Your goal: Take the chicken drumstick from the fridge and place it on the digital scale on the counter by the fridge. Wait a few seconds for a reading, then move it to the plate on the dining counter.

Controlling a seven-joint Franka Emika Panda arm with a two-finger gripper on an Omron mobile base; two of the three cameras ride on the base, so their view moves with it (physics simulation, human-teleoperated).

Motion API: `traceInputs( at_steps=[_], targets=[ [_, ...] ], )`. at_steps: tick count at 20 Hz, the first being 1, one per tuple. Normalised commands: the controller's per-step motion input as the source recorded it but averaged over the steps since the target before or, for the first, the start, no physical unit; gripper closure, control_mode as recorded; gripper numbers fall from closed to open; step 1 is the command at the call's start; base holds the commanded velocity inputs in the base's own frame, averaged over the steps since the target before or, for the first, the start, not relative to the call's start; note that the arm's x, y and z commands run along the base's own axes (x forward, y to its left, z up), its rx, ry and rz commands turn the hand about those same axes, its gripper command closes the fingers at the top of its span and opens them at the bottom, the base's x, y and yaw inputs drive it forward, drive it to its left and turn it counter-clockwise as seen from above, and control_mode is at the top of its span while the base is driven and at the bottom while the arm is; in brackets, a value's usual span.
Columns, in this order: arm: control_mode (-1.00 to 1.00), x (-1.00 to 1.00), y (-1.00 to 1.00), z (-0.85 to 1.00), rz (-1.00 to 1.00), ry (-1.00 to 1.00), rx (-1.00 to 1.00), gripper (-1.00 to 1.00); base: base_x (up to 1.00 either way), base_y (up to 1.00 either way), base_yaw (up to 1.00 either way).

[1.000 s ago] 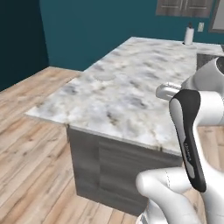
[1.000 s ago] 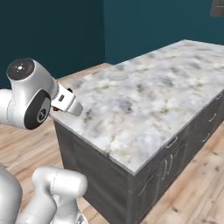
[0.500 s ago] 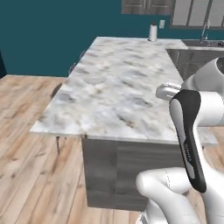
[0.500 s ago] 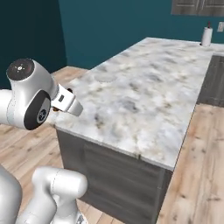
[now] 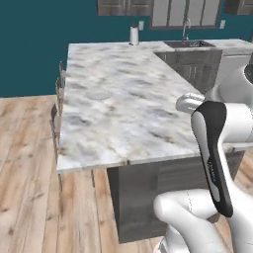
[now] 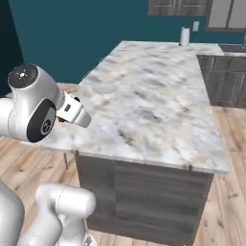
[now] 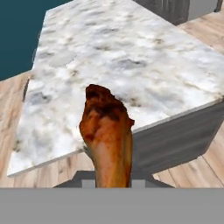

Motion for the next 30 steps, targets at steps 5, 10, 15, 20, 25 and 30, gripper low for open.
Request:
traceInputs(
  at_steps=[5,10,15,20,25,30],
  targets=[
    [1.0,0.0,0.0,0.0,0.0,0.0,0.0,1.0,-0.18,1.0,-0.48],
    [1.0,0.0,0.0,0.0,0.0,0.0,0.0,1.0,-0.23,1.0,-0.48],
    [1.0,0.0,0.0,0.0,0.0,0.0,0.0,1.0,-0.23,1.0,-0.46],
    [1.0,0.0,0.0,0.0,0.0,0.0,0.0,1.0,-0.07,1.0,-0.45],
    [1.0,0.0,0.0,0.0,0.0,0.0,0.0,1.0,0.0,1.0,-0.46],
    [1.0,0.0,0.0,0.0,0.0,0.0,0.0,1.0,0.0,1.0,-0.45]
  ],
)
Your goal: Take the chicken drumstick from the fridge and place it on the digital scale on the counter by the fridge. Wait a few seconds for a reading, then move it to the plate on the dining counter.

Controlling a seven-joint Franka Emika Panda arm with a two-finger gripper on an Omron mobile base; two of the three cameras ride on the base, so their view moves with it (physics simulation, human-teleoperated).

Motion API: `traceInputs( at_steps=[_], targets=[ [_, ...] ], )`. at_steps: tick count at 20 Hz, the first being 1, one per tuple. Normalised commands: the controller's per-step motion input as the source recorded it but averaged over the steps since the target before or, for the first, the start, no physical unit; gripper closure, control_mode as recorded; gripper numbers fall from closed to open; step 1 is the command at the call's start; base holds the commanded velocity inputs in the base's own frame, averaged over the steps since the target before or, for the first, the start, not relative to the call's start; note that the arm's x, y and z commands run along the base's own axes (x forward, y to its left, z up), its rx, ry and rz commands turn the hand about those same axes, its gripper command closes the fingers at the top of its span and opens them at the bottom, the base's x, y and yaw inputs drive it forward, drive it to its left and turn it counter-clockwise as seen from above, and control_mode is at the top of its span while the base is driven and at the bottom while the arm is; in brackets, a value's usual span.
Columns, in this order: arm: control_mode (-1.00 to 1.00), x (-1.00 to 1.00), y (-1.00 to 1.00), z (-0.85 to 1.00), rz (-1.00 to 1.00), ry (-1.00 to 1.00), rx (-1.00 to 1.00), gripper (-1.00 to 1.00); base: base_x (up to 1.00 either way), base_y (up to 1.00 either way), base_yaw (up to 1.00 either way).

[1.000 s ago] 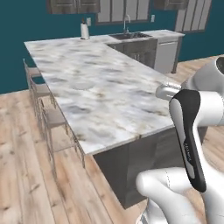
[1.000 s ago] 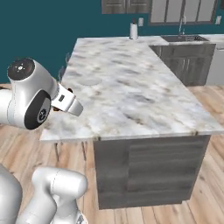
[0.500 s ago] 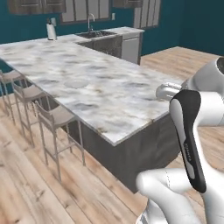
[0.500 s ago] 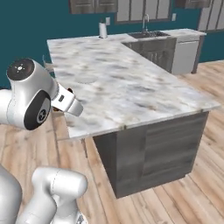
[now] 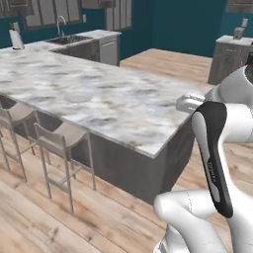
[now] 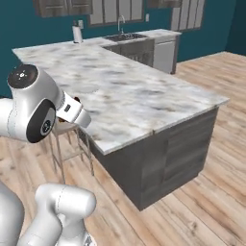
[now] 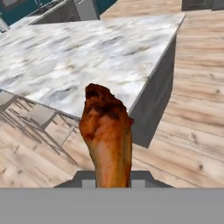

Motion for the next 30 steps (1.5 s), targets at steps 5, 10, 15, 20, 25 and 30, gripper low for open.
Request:
traceInputs(
  at_steps=[5,10,15,20,25,30],
  targets=[
    [1.0,0.0,0.0,0.0,0.0,0.0,0.0,1.0,0.0,1.0,-0.43],
    [1.0,0.0,0.0,0.0,0.0,0.0,0.0,1.0,0.0,1.0,-0.42],
    [1.0,0.0,0.0,0.0,0.0,0.0,0.0,1.0,0.0,1.0,-0.41],
    [1.0,0.0,0.0,0.0,0.0,0.0,0.0,1.0,0.0,1.0,-0.38],
    [1.0,0.0,0.0,0.0,0.0,0.0,0.0,1.0,0.02,1.0,-0.35],
    [1.0,0.0,0.0,0.0,0.0,0.0,0.0,1.0,0.12,1.0,-0.31]
  ],
)
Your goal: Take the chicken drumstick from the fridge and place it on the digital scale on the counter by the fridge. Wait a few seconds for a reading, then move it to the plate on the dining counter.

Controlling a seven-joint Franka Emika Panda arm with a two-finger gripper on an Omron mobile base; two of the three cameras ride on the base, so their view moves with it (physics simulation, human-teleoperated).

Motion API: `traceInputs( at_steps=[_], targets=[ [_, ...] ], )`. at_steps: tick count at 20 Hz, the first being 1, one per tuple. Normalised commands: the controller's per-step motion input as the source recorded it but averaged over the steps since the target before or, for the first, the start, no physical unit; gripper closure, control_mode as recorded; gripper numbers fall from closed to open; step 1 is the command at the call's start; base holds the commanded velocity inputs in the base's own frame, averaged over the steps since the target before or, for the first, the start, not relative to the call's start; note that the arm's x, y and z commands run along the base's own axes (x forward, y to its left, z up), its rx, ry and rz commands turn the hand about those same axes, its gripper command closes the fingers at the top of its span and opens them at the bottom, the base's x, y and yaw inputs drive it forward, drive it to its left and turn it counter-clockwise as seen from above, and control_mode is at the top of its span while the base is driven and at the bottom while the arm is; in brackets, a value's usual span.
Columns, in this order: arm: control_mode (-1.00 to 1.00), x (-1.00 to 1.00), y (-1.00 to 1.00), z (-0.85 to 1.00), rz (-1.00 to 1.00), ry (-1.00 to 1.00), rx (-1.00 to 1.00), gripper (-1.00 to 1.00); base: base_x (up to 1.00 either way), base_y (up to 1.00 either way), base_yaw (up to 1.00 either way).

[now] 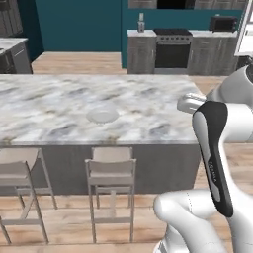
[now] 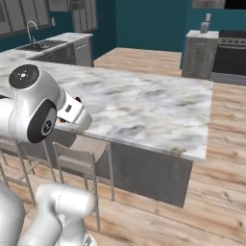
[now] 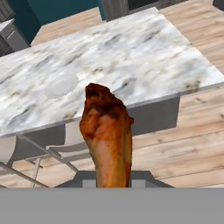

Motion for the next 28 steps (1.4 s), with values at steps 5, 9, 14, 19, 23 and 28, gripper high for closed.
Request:
traceInputs(
  at_steps=[5,9,14,19,23,28],
  targets=[
    [1.0,0.0,0.0,0.0,0.0,0.0,0.0,1.0,0.29,1.0,-0.25],
    [1.0,0.0,0.0,0.0,0.0,0.0,0.0,1.0,0.62,1.0,-0.19],
    [1.0,0.0,0.0,0.0,0.0,0.0,0.0,1.0,0.95,0.61,-0.16],
    [-1.0,0.33,0.07,-0.04,-0.05,0.02,-0.04,1.0,0.55,0.27,-0.09],
    [-1.0,0.89,-0.05,-0.37,-0.12,0.07,-0.08,1.0,0.0,0.0,0.0],
    [-1.0,0.86,-0.2,-0.76,-0.06,0.09,-0.04,1.0,0.0,0.0,0.0]
  ],
)
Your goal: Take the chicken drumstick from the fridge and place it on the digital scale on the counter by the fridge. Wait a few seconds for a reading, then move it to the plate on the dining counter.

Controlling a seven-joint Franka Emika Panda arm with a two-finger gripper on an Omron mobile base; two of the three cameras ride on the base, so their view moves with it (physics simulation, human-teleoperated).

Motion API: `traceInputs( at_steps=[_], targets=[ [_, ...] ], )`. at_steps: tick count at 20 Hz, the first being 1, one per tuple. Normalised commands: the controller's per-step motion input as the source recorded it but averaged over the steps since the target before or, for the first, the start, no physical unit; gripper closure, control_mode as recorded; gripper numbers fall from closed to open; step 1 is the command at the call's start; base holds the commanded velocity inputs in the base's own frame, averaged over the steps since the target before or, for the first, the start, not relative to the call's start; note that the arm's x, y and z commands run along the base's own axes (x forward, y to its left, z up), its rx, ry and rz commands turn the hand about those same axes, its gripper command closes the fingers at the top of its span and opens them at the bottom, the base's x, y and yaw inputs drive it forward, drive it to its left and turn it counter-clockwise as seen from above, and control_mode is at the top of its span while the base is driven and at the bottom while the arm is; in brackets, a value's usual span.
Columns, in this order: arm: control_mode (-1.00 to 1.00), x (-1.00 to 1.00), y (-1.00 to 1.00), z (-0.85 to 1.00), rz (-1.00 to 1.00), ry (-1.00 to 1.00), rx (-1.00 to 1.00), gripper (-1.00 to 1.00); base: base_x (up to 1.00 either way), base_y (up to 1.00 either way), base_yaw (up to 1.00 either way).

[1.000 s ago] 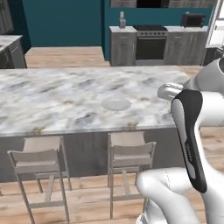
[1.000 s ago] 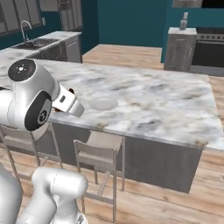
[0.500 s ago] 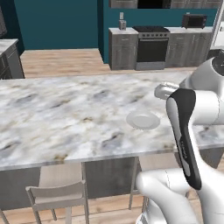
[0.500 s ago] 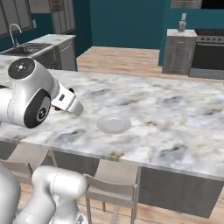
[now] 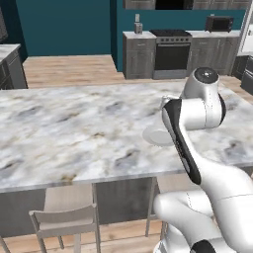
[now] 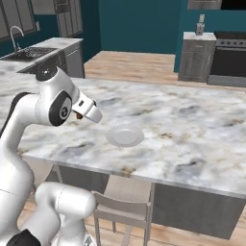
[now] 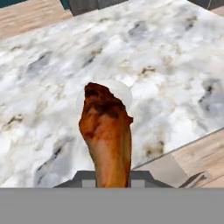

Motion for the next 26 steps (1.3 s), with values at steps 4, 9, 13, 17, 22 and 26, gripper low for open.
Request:
traceInputs(
  at_steps=[4,9,13,17,22,26],
  targets=[
    [-1.0,0.69,-0.24,-0.96,0.0,0.06,0.0,1.0,0.0,0.0,0.0],
    [-1.0,0.84,-0.13,-0.75,0.0,0.01,0.0,1.0,0.0,0.0,0.0],
    [-1.0,0.93,-0.12,-0.66,0.0,0.01,0.0,1.0,0.0,0.0,0.0],
    [-1.0,0.74,-0.26,-0.49,0.0,0.0,0.0,1.0,0.0,0.0,0.0],
    [-1.0,0.31,-0.22,-0.3,0.03,0.0,0.0,1.0,0.0,0.0,0.0],
    [-1.0,0.21,-0.04,-0.27,0.03,0.03,0.0,1.0,0.0,0.0,0.0]
  ],
)
